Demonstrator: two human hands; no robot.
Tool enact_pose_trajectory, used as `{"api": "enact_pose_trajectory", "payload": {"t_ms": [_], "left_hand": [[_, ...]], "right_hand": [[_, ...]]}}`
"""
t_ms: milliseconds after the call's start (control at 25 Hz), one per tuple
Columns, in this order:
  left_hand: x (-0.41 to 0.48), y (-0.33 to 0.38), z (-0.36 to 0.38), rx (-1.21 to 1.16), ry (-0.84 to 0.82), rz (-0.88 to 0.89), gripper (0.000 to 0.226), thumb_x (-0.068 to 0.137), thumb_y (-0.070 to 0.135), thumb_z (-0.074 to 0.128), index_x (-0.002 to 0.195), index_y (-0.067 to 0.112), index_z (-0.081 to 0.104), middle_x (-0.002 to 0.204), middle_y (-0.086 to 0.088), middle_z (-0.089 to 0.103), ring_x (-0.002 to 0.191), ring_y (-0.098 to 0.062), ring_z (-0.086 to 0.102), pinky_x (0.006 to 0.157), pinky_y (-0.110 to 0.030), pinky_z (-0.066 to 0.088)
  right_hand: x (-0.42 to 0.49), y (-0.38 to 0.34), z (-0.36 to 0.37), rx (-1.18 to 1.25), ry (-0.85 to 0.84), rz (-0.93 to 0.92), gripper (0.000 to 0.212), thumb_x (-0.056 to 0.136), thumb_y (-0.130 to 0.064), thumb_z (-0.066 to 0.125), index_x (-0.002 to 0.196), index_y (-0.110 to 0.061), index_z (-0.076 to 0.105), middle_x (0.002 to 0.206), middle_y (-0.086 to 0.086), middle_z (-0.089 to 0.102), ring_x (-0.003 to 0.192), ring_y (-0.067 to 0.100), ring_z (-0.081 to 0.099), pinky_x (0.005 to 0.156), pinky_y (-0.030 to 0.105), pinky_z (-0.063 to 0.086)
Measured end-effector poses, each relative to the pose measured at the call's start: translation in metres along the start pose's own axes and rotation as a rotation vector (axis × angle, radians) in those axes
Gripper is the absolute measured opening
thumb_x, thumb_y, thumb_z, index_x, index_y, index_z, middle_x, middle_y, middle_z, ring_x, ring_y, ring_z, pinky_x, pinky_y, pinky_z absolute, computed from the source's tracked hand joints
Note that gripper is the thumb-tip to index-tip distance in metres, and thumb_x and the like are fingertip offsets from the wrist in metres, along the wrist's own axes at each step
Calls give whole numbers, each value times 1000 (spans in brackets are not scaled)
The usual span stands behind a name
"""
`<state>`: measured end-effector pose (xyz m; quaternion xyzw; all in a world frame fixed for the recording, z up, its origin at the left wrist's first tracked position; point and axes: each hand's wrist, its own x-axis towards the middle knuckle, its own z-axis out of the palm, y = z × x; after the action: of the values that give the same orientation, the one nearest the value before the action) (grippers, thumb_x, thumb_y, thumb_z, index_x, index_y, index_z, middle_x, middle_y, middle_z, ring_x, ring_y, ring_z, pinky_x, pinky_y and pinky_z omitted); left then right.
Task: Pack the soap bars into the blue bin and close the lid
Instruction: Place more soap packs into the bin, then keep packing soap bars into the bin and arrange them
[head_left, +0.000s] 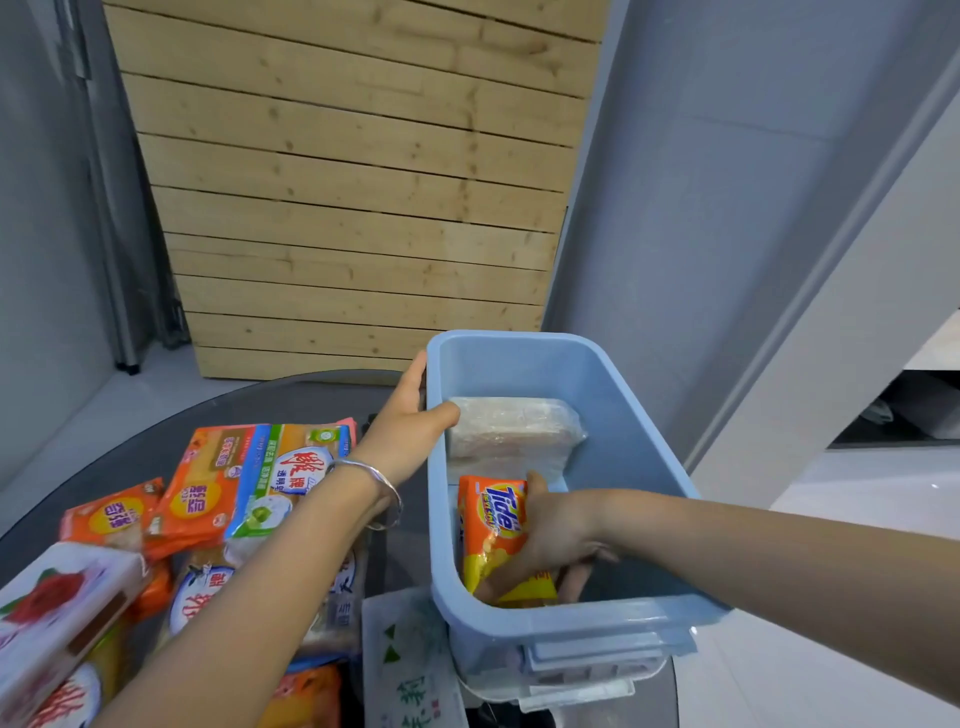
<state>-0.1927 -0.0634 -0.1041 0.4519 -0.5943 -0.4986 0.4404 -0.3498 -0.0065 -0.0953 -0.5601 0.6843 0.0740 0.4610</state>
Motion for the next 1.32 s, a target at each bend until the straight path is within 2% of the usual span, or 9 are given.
{"api": "enact_pose_trajectory", "payload": {"t_ms": [240,360,440,560,640,760,920,1080,1320], "left_hand": [[3,-1,0,5,-3,12,58,84,4,48,134,32,39,106,-1,65,70,-2,66,50,-14,48],[-2,5,-6,92,-22,26,52,91,22,52,140,28,35,132,0,57,103,-5,61,80,-20,49],[-12,6,-31,311,-38,64,68,86,49,49,145,23,26,149,1,37,131,-9,40,107,-26,33],[-34,4,-96,877,-93,32,105,61,80,52,146,29,20,155,2,24,142,-16,21,113,-31,20],[-48,0,-132,1173,-197,-120,123,50,83,57,149,27,9,157,-1,18,144,-20,18,117,-36,18],[-58,-8,-149,1041,-385,-287,129,56,63,74,148,24,-8,153,-2,28,135,-16,32,111,-27,27],[-58,-19,-140,1113,-353,-195,142,45,62,80,146,32,-15,159,-1,-5,146,-21,5,117,-38,17],[-58,-26,-132,808,-190,-67,129,47,40,88,145,34,4,141,-4,36,122,-19,45,100,-34,43],[-69,-13,-116,643,-98,208,112,45,42,87,133,44,18,130,6,45,115,-8,51,94,-27,47]], "right_hand": [[4,-21,-4,174,86,-87,100,66,-13,85,138,-12,16,129,11,52,103,34,64,67,48,60],[-4,-17,-14,211,99,-131,78,73,-18,81,132,-8,31,128,11,57,106,33,64,74,51,59],[-18,-16,-28,158,94,-203,65,80,-32,73,132,-9,42,128,9,59,107,26,63,79,47,59],[-44,-16,-47,164,204,-314,69,85,-43,65,139,-13,34,133,6,55,111,21,59,80,35,58],[-57,-17,-49,218,221,-403,61,87,-42,61,137,-13,41,131,4,57,114,18,60,81,27,56],[-65,-24,-37,250,199,-438,53,90,-39,59,134,-14,46,130,4,59,116,15,58,82,21,53],[-68,-34,-18,194,220,-441,54,88,-43,61,133,-17,47,127,0,60,117,13,57,97,30,50],[-73,-37,-12,169,229,-462,54,88,-44,59,133,-17,47,129,0,60,118,15,56,99,32,48],[-74,-34,-18,243,238,-503,56,86,-44,63,134,-20,46,126,-3,62,115,13,60,102,35,47]]}}
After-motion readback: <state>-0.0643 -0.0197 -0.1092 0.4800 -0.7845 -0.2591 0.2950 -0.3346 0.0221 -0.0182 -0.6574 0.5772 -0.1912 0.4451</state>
